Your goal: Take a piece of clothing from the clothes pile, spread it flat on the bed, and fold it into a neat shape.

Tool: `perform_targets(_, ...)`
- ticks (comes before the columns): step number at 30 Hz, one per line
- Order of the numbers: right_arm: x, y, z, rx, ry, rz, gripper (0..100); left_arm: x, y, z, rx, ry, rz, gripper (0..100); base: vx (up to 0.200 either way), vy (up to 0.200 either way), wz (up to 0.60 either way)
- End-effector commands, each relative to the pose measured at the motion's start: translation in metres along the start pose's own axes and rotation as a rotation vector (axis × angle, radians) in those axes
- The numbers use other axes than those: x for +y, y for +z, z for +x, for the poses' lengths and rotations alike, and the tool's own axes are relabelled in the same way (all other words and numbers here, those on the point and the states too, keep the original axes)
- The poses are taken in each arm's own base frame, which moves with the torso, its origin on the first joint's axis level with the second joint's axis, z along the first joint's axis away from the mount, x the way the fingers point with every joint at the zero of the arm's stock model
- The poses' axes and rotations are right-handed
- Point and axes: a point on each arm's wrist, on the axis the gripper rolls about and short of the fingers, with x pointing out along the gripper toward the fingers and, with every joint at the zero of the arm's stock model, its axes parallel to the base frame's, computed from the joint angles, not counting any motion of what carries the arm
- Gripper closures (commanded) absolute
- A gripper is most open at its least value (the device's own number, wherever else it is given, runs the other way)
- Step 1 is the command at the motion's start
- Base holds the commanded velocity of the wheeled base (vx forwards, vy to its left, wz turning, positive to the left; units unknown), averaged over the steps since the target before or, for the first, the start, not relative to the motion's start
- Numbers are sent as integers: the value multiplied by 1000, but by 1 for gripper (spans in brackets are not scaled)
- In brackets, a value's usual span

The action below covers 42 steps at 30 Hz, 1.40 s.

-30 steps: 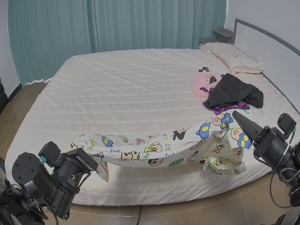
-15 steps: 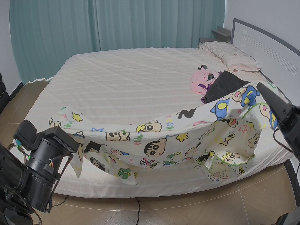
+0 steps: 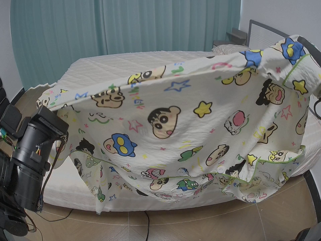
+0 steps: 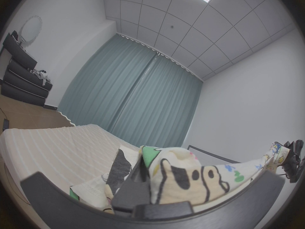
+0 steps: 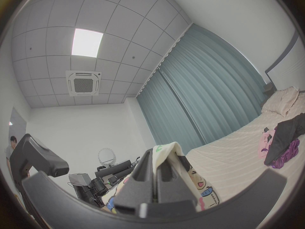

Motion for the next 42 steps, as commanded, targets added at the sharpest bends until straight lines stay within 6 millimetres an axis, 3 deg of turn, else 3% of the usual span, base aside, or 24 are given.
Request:
perform_targets(1, -24, -3, 17, 51, -77, 25, 100, 6, -9, 21, -13, 69, 41, 100, 0, 0, 0)
perform_targets(2, -24, -3, 17, 51, -77, 25, 100, 6, -9, 21, -13, 69, 41, 100, 0, 0, 0)
perform_targets(3, -59, -19, 32, 102, -172, 26, 100, 14, -26, 37, 12, 124, 88, 100, 0, 0, 0)
perform_targets(5, -84, -25, 42, 93, -225, 16, 100, 18, -41, 47, 41, 150, 115, 100, 0, 0, 0)
perform_targets(6, -85, -25, 43, 92, -228, 15, 100, 19, -42, 48, 42, 152, 117, 100, 0, 0, 0)
perform_targets(8, -114, -30, 53, 60, -271, 4, 100, 28, -59, 59, 73, 198, 156, 100, 100, 0, 0)
perform_targets(10, -126, -34, 62, 41, -282, -3, 100, 32, -66, 72, 66, 221, 165, 100, 200, 0, 0)
perform_targets(19, -153, -48, 78, 62, -311, 5, 100, 46, -101, 113, 69, 288, 200, 100, 200, 0, 0)
perform_targets(22, -156, -50, 80, 64, -316, 6, 100, 47, -103, 116, 66, 290, 201, 100, 200, 0, 0)
perform_targets(24, -163, -54, 84, 67, -323, 6, 100, 48, -104, 128, 41, 297, 193, 100, 200, 0, 0)
perform_targets(34, -193, -80, 95, 103, -385, 26, 100, 59, -130, 158, 94, 339, 232, 100, 200, 0, 0)
perform_targets(36, -204, -89, 102, 102, -411, 28, 100, 68, -148, 165, 138, 365, 257, 100, 200, 0, 0)
perform_targets(39, -205, -89, 102, 104, -411, 29, 100, 68, -149, 166, 139, 365, 258, 100, 67, 0, 0)
perform_targets(40, -218, -105, 105, 128, -435, 39, 100, 77, -172, 173, 167, 381, 261, 100, 0, 0, 0)
perform_targets(41, -218, -105, 105, 128, -435, 39, 100, 77, -172, 173, 167, 381, 261, 100, 0, 0, 0)
perform_targets(42, -226, -117, 105, 151, -453, 50, 100, 84, -184, 175, 189, 393, 275, 100, 0, 0, 0)
